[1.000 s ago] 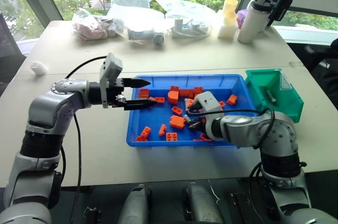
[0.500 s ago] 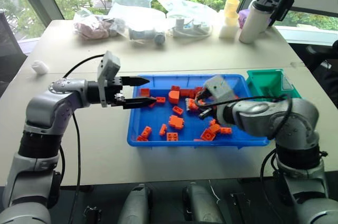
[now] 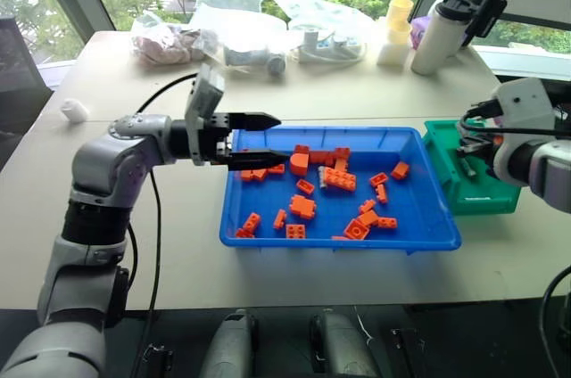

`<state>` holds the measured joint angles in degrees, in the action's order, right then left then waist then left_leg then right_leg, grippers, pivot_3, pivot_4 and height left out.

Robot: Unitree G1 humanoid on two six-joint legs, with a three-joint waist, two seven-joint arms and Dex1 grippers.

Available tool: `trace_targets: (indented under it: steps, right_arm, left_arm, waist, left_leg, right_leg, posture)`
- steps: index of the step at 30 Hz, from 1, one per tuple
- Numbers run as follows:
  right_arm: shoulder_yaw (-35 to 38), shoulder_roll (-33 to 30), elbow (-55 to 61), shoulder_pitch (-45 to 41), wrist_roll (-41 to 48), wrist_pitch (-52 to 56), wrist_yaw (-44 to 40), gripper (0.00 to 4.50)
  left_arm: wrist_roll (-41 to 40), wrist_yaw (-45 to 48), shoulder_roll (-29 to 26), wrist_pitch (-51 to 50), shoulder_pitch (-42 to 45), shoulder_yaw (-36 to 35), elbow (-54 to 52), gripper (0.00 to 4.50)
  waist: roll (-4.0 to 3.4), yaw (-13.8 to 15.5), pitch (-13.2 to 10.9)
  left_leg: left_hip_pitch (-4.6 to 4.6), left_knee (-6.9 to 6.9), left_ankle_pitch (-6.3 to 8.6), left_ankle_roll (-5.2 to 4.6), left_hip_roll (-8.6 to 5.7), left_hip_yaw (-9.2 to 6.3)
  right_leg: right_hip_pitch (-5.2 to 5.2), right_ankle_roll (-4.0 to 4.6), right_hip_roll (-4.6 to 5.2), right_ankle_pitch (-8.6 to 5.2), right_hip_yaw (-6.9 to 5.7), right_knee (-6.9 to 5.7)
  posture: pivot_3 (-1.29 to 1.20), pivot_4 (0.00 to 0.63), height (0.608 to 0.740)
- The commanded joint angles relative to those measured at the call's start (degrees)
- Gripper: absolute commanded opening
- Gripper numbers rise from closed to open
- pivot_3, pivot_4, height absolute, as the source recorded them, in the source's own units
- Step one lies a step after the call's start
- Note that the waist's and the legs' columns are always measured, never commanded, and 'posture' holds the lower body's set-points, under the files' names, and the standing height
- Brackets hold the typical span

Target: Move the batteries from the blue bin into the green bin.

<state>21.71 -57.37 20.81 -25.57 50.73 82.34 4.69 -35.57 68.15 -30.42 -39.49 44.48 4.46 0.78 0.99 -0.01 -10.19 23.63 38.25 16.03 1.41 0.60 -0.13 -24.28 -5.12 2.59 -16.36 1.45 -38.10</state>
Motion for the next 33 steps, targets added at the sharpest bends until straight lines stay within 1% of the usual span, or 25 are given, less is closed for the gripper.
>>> trace_targets:
  steps: [1, 4, 6, 12, 14, 16, 17, 18, 20, 21, 24, 25, 29, 31, 33]
  right_arm:
    - [-1.17, -2.25, -5.71, 3.09, -7.97, -11.76, -8.15, 0.02]
    - [-4.72, -3.3, -10.93, 4.37, -14.15, -18.59, -12.26, 0.02]
    - [-6.23, -2.9, -14.42, 4.0, -16.87, -21.01, -14.17, 0.02]
    - [-6.82, -0.63, -20.3, 1.67, -20.2, -23.87, -19.13, 0.02]
    - [-6.59, -0.13, -21.02, 1.0, -20.94, -23.87, -20.09, 1.04]
    - [-6.24, 0.23, -21.16, 0.65, -21.54, -23.58, -20.73, 1.87]
    - [-6.14, 0.19, -21.09, 0.58, -21.83, -23.5, -21.1, 2.37]
    - [-6.25, -0.06, -20.99, 0.58, -22.3, -23.54, -21.51, 2.99]
    - [-6.65, -1.22, -20.47, 0.7, -23.35, -24.12, -22.88, 3.94]
    - [-6.86, -2.14, -20.09, 0.52, -24.48, -25.49, -23.54, 4.33]
    - [-8.0, -4.12, -17.91, -0.62, -27.42, -30.34, -26.25, 4.33]
    - [-8.05, -3.85, -16.45, -1.91, -26.51, -30.84, -28.02, 4.33]
    - [-11.96, -0.19, -7.14, -6.88, -19.97, -32.89, -38.65, 4.33]
    - [-14.4, 1.45, -5.16, -7.28, -18.23, -34.75, -44.25, 4.33]
    - [-18.13, 1.69, -5.21, -6.79, -18.77, -37.73, -50.31, 4.33]
  left_arm:
    - [1.35, 0.3, 1.5, 1.95, 2.31, 1.15, 1.34, 4.5]
    - [1.92, 0.3, 1.95, 2.29, 2.73, 1.07, 2.12, 4.5]
    - [2.06, 0.2, 1.71, 2.24, 2.5, 0.81, 2.06, 4.5]
    - [1.86, -0.84, -0.25, 1.2, 0.5, -0.46, 0.45, 4.5]
    - [1.77, -1.25, -0.84, 1.08, -0.12, -0.64, -0.02, 4.5]
    - [1.76, -1.47, -1.41, 1.11, -0.66, -0.67, -0.32, 4.5]
    - [1.85, -1.49, -1.74, 1.16, -0.93, -0.66, -0.4, 4.5]
    - [1.94, -1.51, -1.99, 1.23, -1.11, -0.64, -0.43, 4.5]
    - [2.07, -1.39, -2.62, 1.4, -1.15, -0.77, -0.13, 4.5]
    - [2.3, -1.37, -3.16, 1.62, -1.02, -0.92, 0.27, 4.5]
    - [2.91, -1.17, -4.73, 2.24, -0.66, -1.59, 1.65, 4.5]
    - [3.25, -1.09, -5.46, 2.5, -0.48, -1.88, 2.26, 4.5]
    - [4.28, 0.77, -10.29, 2.84, 0.08, -3.08, 4.16, 4.5]
    - [4.13, 2.75, -13.01, 2.16, 0.0, -3.19, 3.45, 4.5]
    - [3.72, 4.8, -15.51, 1.38, -0.34, -2.82, 1.89, 4.5]
  waist:
    - [0.0, -0.59, 0.0]
    - [-0.03, -1.26, 0.0]
    - [-0.09, -1.26, 0.02]
    - [-0.09, -0.83, 0.03]
    - [-0.1, -0.78, 0.03]
    - [-0.1, -0.7, 0.03]
    - [-0.1, -0.62, 0.02]
    - [-0.1, -0.56, 0.03]
    - [-0.1, -0.58, 0.03]
    - [-0.1, -0.61, 0.03]
    - [-0.13, -0.69, 0.01]
    - [-0.14, -0.82, 0.01]
    - [-0.16, -2.03, -0.01]
    - [-0.15, -2.22, -0.01]
    - [-0.15, -2.14, -0.02]
  left_leg:
    - [-0.01, 0.0, 0.0, 0.0, 0.0, 0.0]
    - [-0.1, -0.01, 0.0, 0.0, 0.05, 0.07]
    - [-0.14, -0.02, 0.0, 0.0, 0.08, 0.08]
    - [-0.14, -0.01, -0.01, 0.01, 0.1, 0.08]
    - [-0.14, -0.01, -0.01, 0.01, 0.1, 0.08]
    - [-0.14, -0.01, -0.01, 0.01, 0.1, 0.07]
    - [-0.13, -0.01, -0.01, 0.01, 0.09, 0.07]
    - [-0.13, -0.01, -0.01, 0.02, 0.08, 0.07]
    - [-0.13, 0.0, -0.01, 0.02, 0.06, 0.06]
    - [-0.13, 0.0, -0.01, 0.02, 0.06, 0.06]
    - [-0.13, 0.0, -0.01, 0.02, 0.06, 0.06]
    - [-0.13, 0.0, -0.01, 0.02, 0.06, 0.06]
    - [-0.21, -0.02, -0.01, 0.02, 0.14, 0.05]
    - [-0.19, -0.03, -0.01, 0.02, 0.23, -0.06]
    - [-0.18, -0.03, -0.01, 0.02, 0.23, -0.1]
  right_leg:
    - [0.02, 0.0, -0.03, 0.0, 0.0, 0.0]
    - [0.02, 0.0, -0.08, 0.0, 0.07, -0.06]
    - [0.01, 0.0, -0.13, 0.0, 0.08, -0.08]
    - [0.02, 0.0, -0.11, 0.0, 0.11, -0.08]
    - [0.02, 0.0, -0.1, 0.0, 0.1, -0.08]
    - [0.02, 0.0, -0.09, 0.0, 0.1, -0.08]
    - [0.02, 0.0, -0.08, 0.0, 0.1, -0.08]
    - [0.03, 0.0, -0.07, 0.0, 0.1, -0.07]
    - [0.06, 0.0, -0.05, 0.0, 0.09, -0.07]
    - [0.06, 0.0, -0.05, 0.0, 0.09, -0.06]
    - [0.05, 0.0, -0.06, 0.0, 0.09, -0.07]
    - [0.05, 0.0, -0.06, 0.0, 0.09, -0.07]
    - [0.04, 0.0, -0.19, 0.0, 0.11, -0.11]
    - [0.04, 0.01, -0.29, 0.0, 0.06, -0.11]
    - [0.07, 0.01, -0.28, -0.01, 0.04, -0.1]
  posture:
    - [0.0, 0.15, 0.74]
    - [0.0, 0.15, 0.74]
    - [0.0, 0.15, 0.74]
    - [0.0, 0.15, 0.74]
    - [0.0, 0.15, 0.74]
    - [0.0, 0.15, 0.74]
    - [0.0, 0.15, 0.74]
    - [0.0, 0.15, 0.74]
    - [0.0, 0.15, 0.74]
    - [0.0, 0.15, 0.74]
    - [0.0, 0.15, 0.74]
    - [0.0, 0.15, 0.74]
    - [0.0, 0.15, 0.74]
    - [0.0, 0.15, 0.74]
    - [0.0, 0.15, 0.74]
